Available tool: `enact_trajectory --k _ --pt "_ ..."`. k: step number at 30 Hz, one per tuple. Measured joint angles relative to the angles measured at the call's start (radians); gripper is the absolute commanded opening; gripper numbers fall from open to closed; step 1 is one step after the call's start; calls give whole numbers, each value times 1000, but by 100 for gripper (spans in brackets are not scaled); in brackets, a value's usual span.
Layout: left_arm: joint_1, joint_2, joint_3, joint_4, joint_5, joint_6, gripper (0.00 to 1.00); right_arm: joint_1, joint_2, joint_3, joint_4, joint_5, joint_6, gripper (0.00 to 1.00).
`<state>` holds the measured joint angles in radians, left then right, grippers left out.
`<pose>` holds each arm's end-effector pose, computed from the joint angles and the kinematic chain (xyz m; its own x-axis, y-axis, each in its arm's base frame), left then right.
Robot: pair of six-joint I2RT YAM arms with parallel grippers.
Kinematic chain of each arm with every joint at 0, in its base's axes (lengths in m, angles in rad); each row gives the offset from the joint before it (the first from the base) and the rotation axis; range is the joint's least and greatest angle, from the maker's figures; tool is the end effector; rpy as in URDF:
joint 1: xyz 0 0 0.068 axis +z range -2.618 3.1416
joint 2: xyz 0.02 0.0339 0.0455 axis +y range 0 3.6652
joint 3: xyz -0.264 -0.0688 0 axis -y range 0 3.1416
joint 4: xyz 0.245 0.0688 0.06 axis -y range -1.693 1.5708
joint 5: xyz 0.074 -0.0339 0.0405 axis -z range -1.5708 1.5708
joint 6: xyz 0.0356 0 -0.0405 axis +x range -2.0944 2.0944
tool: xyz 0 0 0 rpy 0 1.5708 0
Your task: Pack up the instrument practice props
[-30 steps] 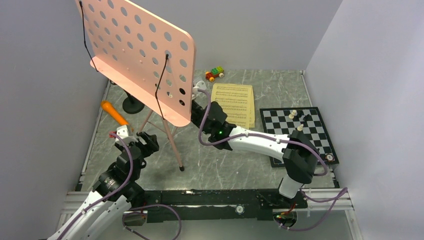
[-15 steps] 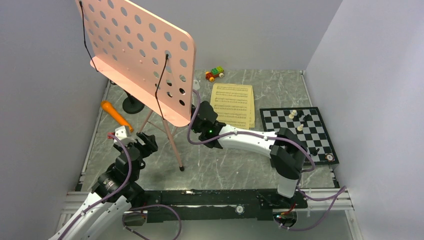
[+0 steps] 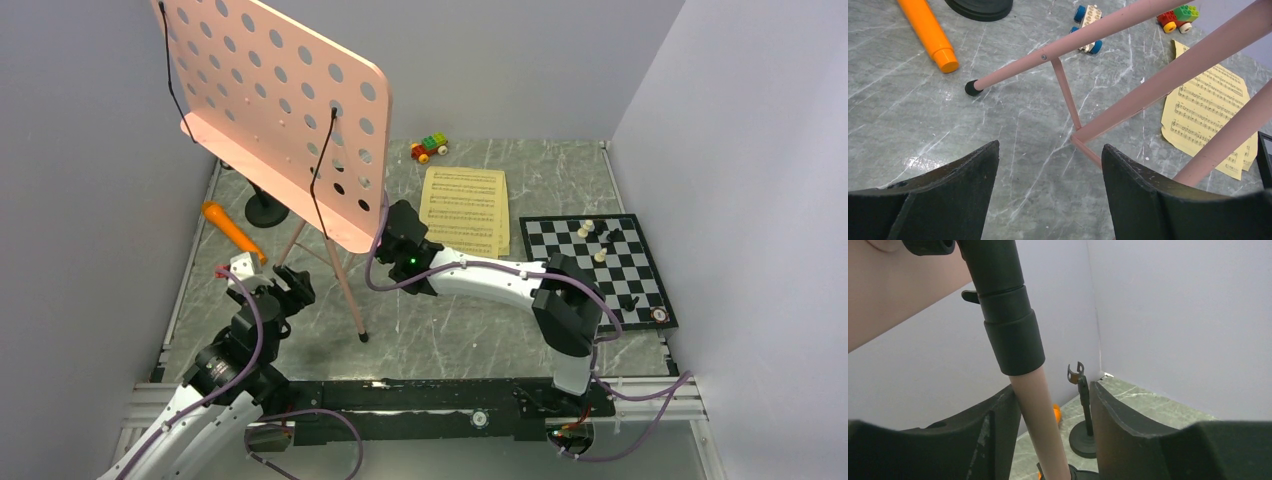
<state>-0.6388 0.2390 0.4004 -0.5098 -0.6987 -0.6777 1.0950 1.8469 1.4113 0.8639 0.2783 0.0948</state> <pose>0.0866 -0.0358 0.2400 -0.1954 -0.4529 -0.8699 -0.1943 0.8873 -0.4183 0.2093 0.3847 0.3635 0.1193 0.4303 -0.8948 -0.7549 0.6246 0.1997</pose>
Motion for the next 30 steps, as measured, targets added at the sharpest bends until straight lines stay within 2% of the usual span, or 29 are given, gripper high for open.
enact_trajectory --k 7,8,14,21,23,27,30 --pt "0 -9 0 -13 -2 0 78 10 6 10 0 -54 -43 2" --pt "0 -10 0 -14 -3 0 79 6 6 10 0 -65 -67 0" --pt "0 -13 11 -21 -11 13 80 -5 -1 -3 0 -103 -104 0" --pt "0 -45 27 51 -19 145 83 -60 -121 -108 -73 -223 -48 0" --pt "0 -68 27 101 -5 192 86 -92 -166 -146 -97 -292 -19 0" --pt "0 -105 -6 266 68 277 99 -169 -234 -199 -133 -430 41 0" --pt "0 -95 -53 405 164 330 99 -216 -269 -220 -161 -495 66 0"
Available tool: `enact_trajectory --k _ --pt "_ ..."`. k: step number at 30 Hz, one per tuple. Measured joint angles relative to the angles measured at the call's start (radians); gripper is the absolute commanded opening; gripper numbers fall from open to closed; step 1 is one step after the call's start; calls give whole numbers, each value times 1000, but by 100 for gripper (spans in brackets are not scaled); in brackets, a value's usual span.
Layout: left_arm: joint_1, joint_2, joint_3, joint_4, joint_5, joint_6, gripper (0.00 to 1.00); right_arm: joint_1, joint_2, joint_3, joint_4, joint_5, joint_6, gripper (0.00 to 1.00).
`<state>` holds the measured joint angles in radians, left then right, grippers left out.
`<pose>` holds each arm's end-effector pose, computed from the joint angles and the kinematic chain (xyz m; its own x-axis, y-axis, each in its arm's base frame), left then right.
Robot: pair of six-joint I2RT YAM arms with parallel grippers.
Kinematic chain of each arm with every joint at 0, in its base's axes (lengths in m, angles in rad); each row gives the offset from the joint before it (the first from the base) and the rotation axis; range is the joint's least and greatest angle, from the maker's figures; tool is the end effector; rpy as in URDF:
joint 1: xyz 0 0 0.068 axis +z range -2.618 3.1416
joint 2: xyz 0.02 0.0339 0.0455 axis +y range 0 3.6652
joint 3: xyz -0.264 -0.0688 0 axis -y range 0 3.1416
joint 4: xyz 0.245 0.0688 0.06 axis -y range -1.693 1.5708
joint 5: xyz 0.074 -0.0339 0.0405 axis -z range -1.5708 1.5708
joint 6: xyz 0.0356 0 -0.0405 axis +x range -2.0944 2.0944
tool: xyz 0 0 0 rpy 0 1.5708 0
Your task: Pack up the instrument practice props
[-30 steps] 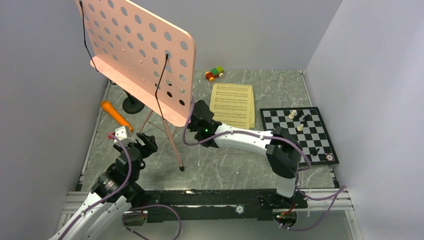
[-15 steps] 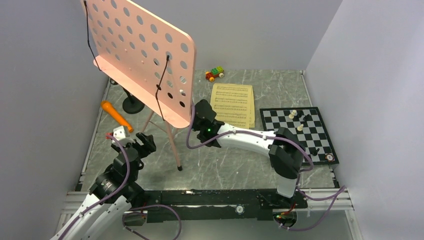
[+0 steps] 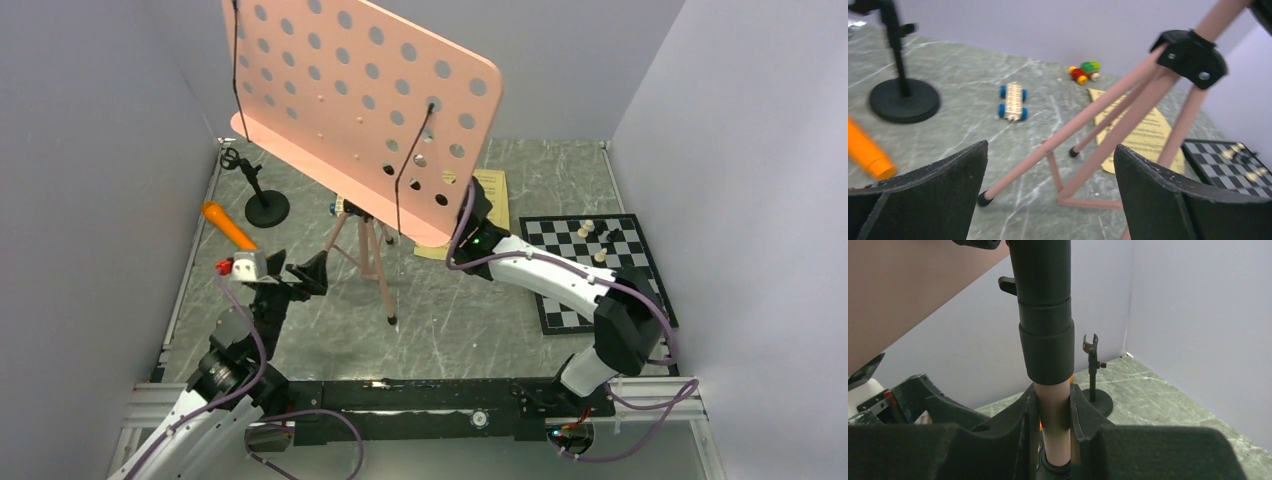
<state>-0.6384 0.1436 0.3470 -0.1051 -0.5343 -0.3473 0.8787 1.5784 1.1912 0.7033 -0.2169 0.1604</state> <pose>0.0836 -0.0395 0.2698 0.0381 -0.3930 -0.9187 0.1264 0.9139 -0.3857 0.2333 0.2935 0.3744 0.0549 0.3106 -0.9489 -0.9028 0.4215 0.0858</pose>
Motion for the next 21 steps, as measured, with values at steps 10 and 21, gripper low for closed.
enact_trajectory --k 10,21 --pt "0 367 -46 489 340 146 99 -62 -77 -24 -107 -106 19 0" --pt "0 579 -2 751 497 198 99 -71 -97 -6 -188 -148 5 0"
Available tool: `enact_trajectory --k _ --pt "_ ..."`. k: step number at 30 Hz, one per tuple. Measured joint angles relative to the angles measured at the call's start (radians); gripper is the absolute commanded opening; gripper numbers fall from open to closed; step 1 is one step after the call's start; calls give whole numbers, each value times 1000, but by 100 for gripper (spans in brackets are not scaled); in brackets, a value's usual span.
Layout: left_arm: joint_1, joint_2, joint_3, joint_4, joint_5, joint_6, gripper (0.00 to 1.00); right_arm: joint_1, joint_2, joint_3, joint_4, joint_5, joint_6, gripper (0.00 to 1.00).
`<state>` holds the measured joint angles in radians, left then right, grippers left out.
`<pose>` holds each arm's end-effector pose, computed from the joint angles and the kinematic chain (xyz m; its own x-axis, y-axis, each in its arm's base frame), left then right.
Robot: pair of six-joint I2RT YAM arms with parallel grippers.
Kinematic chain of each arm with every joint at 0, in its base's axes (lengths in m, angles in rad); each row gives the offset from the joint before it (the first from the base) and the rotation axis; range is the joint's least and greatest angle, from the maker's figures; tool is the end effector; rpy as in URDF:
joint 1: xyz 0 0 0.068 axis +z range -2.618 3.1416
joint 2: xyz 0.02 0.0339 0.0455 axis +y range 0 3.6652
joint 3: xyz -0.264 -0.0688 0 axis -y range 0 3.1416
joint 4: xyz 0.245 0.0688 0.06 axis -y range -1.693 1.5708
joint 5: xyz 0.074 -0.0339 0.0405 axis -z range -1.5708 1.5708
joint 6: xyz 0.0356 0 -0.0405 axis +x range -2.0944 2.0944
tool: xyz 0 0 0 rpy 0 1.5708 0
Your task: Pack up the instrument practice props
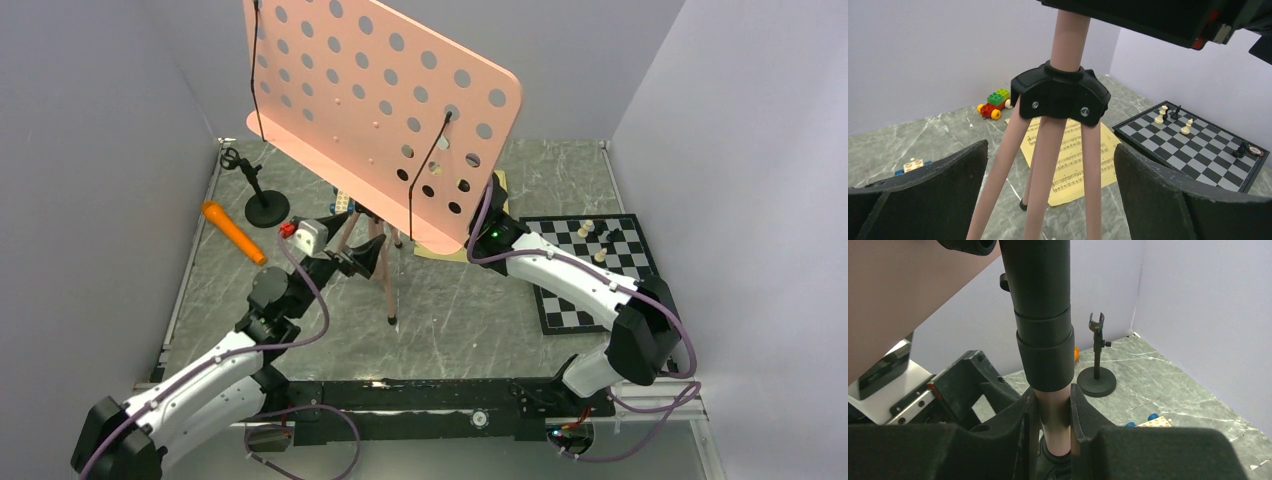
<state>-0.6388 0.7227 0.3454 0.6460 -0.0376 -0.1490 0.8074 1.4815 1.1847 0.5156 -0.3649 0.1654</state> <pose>0.1433 -0.1048 0.2827 0.1266 -0.2788 -0.9520 0.5921 0.7912 -0.1530 0.2349 0.2638 0.3855 -0.0028 0.2196 -0.9756 -0.9280 0.3630 0.0843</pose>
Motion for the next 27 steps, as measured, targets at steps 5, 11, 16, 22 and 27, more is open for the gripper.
enact_trajectory --k 5,11,16,22,27 --pt "0 117 41 57 36 8 99 -2 0 11 -21 -12 0 0" --pt "0 207 55 84 14 30 99 -4 0 18 -35 -23 0 0" --pt "-2 262 27 187 0 29 77 -9 2 23 -45 -35 3 0" --pt "-11 323 28 287 20 4 45 -19 10 30 -72 -41 3 0" --pt "-18 320 29 290 36 -5 17 -12 11 33 -92 -61 3 0"
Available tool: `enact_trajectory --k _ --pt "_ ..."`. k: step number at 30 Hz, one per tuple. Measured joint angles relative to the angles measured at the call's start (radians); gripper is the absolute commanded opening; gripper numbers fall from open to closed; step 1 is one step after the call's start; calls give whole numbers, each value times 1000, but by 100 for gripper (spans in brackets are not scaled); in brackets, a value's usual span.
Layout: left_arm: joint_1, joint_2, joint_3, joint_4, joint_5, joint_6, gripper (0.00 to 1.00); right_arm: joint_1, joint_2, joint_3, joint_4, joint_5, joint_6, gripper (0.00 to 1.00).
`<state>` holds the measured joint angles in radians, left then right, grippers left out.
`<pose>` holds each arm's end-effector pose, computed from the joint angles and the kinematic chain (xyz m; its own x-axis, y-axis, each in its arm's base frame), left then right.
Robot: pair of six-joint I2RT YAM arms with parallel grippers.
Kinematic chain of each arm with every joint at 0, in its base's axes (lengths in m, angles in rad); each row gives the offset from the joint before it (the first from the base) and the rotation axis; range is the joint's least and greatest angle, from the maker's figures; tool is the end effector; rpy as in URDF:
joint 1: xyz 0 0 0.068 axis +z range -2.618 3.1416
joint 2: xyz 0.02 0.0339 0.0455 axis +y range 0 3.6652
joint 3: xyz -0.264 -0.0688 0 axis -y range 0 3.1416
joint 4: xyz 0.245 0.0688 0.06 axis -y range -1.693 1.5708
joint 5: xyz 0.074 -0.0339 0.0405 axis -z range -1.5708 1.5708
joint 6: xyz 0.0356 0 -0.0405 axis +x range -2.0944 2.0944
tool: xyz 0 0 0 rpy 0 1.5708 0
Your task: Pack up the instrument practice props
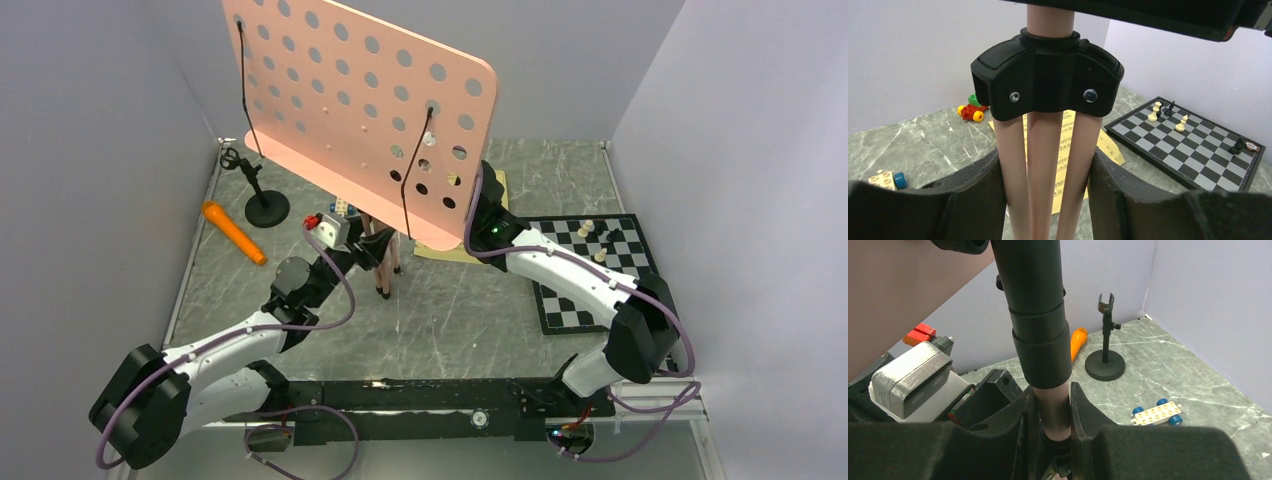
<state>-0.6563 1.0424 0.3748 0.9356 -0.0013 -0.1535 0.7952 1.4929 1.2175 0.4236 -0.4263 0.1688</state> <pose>0.1760 -0.1355 0.2660 0.1142 -0.2809 -0.9529 0.6341 0.7590 -0.1478 0.2393 0.2651 0.3835 -0.0554 0.1620 -0.9852 -0.9405 0.3229 0.1060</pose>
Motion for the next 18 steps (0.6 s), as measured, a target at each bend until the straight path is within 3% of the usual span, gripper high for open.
enact_trajectory --k 3,10,18 --pt "0 -19 0 -25 0 3 0 2 0 0 1 -6 3 0" --pt "-3 -118 2 -163 -11 2 0 5 15 13 8 -53 47 0" --pt "-5 -286 84 -524 -61 -50 0 -18 85 113 -60 -113 236 0"
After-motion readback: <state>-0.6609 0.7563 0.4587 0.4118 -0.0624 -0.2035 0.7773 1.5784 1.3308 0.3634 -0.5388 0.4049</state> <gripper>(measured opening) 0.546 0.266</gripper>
